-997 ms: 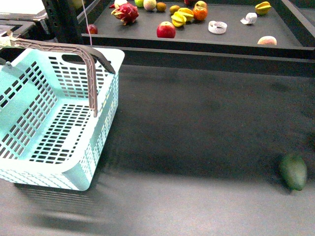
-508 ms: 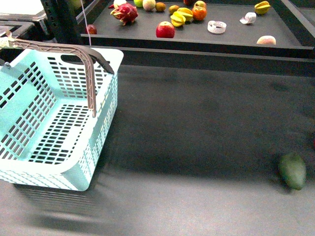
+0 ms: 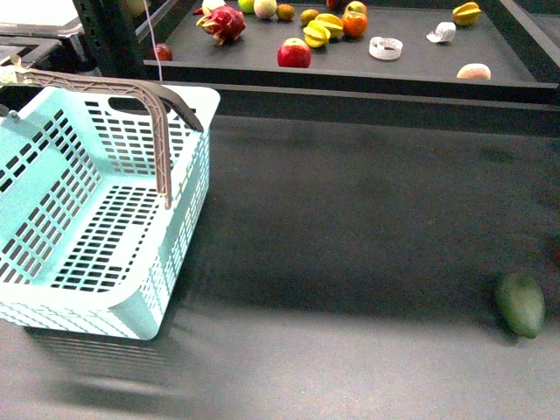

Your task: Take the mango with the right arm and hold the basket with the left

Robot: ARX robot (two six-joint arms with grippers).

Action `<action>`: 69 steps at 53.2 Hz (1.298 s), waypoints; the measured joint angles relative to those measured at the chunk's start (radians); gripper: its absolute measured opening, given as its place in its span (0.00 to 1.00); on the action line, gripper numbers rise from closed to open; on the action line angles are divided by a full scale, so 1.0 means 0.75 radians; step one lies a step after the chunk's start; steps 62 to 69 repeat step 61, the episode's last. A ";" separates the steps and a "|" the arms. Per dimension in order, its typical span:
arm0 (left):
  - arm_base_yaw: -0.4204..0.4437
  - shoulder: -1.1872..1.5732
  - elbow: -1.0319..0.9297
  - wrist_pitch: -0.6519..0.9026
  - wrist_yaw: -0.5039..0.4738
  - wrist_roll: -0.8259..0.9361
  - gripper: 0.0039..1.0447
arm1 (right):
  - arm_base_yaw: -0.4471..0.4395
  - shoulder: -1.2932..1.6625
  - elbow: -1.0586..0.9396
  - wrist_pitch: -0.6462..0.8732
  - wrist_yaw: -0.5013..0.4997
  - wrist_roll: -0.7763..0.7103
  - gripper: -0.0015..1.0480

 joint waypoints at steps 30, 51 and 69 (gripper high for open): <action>0.001 -0.341 0.000 -0.334 0.000 0.001 0.04 | 0.000 0.000 0.000 0.000 0.000 0.000 0.92; 0.000 -0.634 0.000 -0.637 0.000 0.001 0.04 | 0.000 0.000 0.000 0.000 0.000 0.000 0.92; 0.000 -0.635 0.000 -0.638 0.000 0.001 0.04 | 0.000 0.000 0.000 0.000 0.001 0.000 0.92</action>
